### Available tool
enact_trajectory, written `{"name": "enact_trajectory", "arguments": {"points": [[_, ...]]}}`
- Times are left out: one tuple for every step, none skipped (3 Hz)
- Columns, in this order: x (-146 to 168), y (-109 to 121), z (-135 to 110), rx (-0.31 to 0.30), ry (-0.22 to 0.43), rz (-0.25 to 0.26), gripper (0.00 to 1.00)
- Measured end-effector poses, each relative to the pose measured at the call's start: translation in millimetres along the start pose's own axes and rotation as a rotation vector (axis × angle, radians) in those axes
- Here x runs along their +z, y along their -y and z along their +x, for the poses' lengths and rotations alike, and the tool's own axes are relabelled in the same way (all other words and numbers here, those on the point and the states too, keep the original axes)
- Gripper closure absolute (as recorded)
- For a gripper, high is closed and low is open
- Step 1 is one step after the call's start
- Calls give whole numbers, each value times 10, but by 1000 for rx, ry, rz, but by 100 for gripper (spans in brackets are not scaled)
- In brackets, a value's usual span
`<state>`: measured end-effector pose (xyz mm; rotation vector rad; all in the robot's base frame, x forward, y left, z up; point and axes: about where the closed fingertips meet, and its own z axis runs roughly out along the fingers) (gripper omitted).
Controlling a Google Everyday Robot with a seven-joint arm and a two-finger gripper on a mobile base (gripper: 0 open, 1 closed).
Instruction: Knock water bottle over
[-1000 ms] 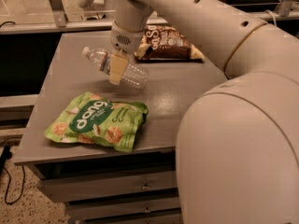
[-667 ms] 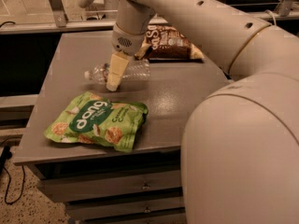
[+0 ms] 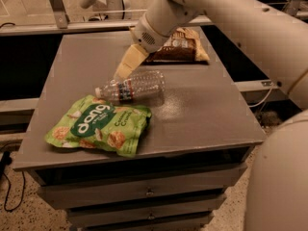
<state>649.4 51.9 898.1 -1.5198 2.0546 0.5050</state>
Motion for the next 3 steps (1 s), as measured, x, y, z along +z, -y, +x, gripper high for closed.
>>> {"name": "enact_trajectory", "arguments": {"points": [[-321, 276, -111, -7, 282, 46, 0], [-761, 604, -111, -54, 514, 86, 0], [-1322, 867, -57, -124, 662, 147, 0]]}}
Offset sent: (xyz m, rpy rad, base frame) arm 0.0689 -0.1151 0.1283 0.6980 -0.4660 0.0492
